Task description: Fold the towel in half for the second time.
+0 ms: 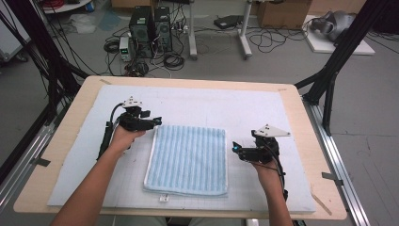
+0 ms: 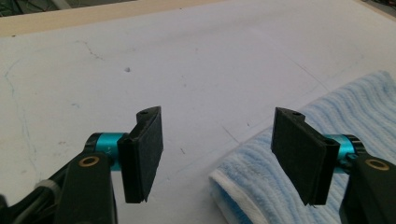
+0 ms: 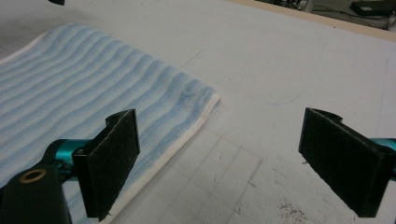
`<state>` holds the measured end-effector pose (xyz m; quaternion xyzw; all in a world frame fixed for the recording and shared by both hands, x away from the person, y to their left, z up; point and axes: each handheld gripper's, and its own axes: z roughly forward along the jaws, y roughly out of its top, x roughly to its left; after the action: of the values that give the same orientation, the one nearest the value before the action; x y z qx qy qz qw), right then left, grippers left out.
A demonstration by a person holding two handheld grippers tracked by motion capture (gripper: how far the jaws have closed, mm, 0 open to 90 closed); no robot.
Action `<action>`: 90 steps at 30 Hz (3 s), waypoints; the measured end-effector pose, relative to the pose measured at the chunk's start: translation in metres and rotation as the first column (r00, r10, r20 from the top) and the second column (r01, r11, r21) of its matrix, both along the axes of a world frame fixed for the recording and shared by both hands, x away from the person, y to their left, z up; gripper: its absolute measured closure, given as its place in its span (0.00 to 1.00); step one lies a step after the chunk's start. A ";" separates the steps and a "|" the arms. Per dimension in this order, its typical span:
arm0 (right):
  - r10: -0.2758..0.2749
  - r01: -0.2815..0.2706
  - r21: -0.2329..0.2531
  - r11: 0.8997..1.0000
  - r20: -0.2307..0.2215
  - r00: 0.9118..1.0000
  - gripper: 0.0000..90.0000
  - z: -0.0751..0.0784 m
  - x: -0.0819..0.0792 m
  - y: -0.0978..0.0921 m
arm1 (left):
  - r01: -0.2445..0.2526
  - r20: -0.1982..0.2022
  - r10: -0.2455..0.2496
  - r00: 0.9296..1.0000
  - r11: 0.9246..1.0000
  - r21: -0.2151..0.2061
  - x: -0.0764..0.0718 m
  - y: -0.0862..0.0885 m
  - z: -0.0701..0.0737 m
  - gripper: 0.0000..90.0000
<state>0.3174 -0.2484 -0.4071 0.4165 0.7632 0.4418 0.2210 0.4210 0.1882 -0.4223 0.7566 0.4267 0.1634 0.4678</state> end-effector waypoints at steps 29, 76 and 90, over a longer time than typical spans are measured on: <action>-0.016 0.017 0.020 1.000 -0.051 0.999 0.13 -0.015 0.009 0.001 | 0.099 0.004 -0.101 0.995 0.979 0.180 0.001 -0.019 -0.029 0.83; 0.003 -0.006 -0.081 0.997 -0.041 0.999 0.95 0.001 0.104 0.071 | -0.023 0.054 0.032 0.998 0.986 -0.166 0.003 0.008 0.005 0.97; 0.068 -0.069 -0.022 0.997 -0.042 0.997 0.94 0.004 0.082 0.064 | 0.032 0.046 -0.024 0.999 0.983 -0.179 -0.022 0.012 0.008 0.97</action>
<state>0.3995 -0.1841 -0.4027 0.3965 0.7865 0.4315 0.1951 0.3991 0.1999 -0.4139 0.7134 0.4189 0.1341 0.5455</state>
